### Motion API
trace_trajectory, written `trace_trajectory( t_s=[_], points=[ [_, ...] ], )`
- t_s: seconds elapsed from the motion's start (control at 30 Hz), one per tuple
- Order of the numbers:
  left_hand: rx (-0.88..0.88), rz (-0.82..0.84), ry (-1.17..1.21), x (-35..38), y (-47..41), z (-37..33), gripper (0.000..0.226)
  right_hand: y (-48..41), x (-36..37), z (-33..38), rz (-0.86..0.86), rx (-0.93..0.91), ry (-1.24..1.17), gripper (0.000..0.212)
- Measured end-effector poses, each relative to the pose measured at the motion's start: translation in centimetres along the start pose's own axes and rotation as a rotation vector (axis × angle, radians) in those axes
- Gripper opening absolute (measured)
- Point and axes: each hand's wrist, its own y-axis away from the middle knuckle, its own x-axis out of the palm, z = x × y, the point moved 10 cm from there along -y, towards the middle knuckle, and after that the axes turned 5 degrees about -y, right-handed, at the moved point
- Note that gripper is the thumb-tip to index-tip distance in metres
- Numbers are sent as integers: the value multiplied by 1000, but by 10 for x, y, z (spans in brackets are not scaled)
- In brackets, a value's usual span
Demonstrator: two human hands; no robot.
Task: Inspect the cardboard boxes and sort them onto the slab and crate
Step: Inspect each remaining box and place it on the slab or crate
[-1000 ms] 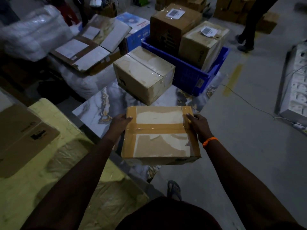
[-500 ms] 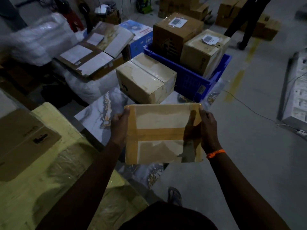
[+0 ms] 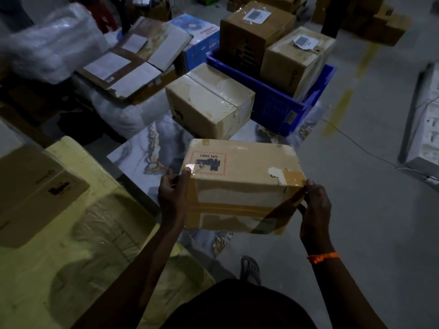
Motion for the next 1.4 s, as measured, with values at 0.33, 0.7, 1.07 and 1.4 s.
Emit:
trace_trajectory(
  t_s=[0.33,0.7,1.07,1.4],
  points=[
    [110,40,19,6,1,-18,17,-3,4,-4,5,27,-47,36],
    [295,237,-189,43,1,-30,30,-12,-40,-24,17,102,-48,28],
    [880,445,-592,127,63,-86,36,-2,-47,-170,1,824,-67,72],
    [801,471,-688,130,44,-78,37,-12,-19,-151,-34,756,-294,48]
  ],
)
